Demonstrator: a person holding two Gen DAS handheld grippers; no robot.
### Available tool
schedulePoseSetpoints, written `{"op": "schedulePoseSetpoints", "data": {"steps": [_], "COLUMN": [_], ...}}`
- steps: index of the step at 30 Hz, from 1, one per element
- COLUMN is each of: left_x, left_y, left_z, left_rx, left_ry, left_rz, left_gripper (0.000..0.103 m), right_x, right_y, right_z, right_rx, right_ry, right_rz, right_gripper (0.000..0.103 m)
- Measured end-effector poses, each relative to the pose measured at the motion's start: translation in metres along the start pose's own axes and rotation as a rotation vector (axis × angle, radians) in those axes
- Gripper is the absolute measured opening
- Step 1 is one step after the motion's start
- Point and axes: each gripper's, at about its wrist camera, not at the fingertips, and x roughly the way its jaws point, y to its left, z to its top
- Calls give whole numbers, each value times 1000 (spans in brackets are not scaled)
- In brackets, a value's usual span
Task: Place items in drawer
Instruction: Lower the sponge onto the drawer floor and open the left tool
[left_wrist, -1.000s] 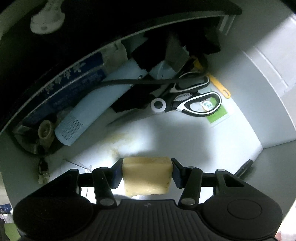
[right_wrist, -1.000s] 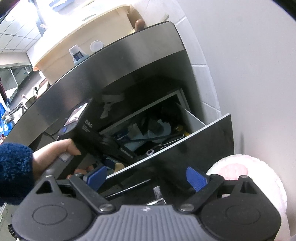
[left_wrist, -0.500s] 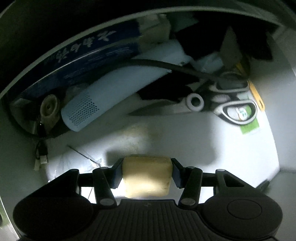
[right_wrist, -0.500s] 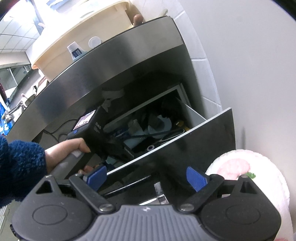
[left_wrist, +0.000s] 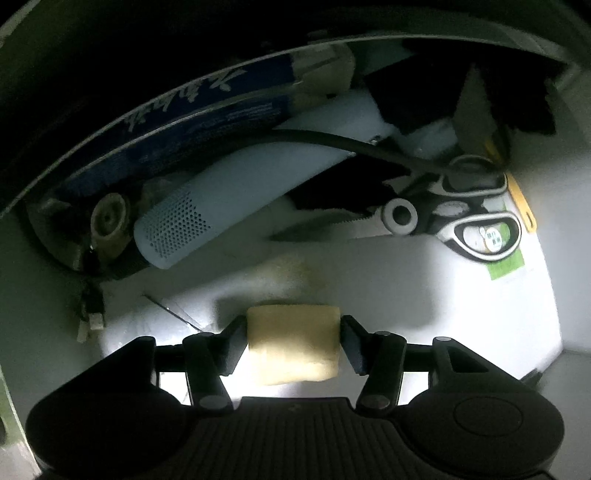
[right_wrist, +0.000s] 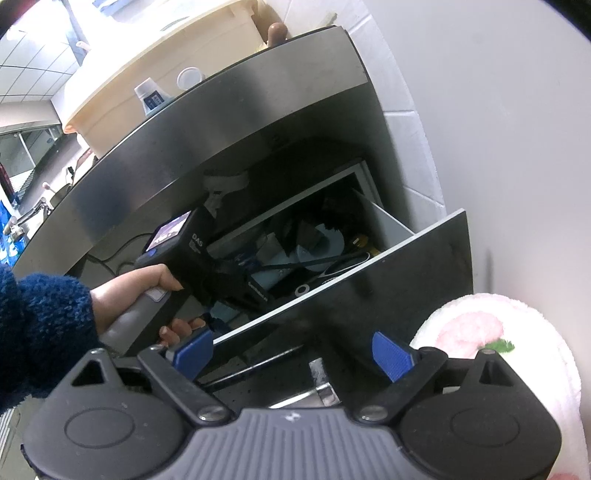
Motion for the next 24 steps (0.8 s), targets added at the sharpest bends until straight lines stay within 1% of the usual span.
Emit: {"op": "schedulePoseSetpoints", "data": {"steps": [2, 6, 10, 14, 16, 20, 24], "left_x": [-3, -8, -15, -21, -27, -35, -48], "left_y": [-4, -10, -16, -21, -21, -27, -23], "left_z": [-2, -6, -14, -24, -28, -31, -37], "left_rx": [34, 83, 150, 206, 227, 253, 273], "left_ry": [-11, -38, -84, -137, -167, -219, -272], "left_rz": [17, 33, 83, 95, 97, 95, 79], "left_gripper": [60, 64, 72, 73, 76, 77, 77], "right_x": [1, 1, 1, 1, 1, 1, 1], "right_y": [0, 0, 0, 0, 1, 2, 4], "right_z": [0, 1, 1, 1, 1, 1, 0], "right_rx": [-1, -4, -8, -15, -18, -23, -36], "right_ry": [2, 2, 1, 0, 0, 0, 1], "right_rz": [1, 6, 5, 6, 7, 4, 0], "right_gripper": [93, 93, 93, 93, 93, 93, 93]}}
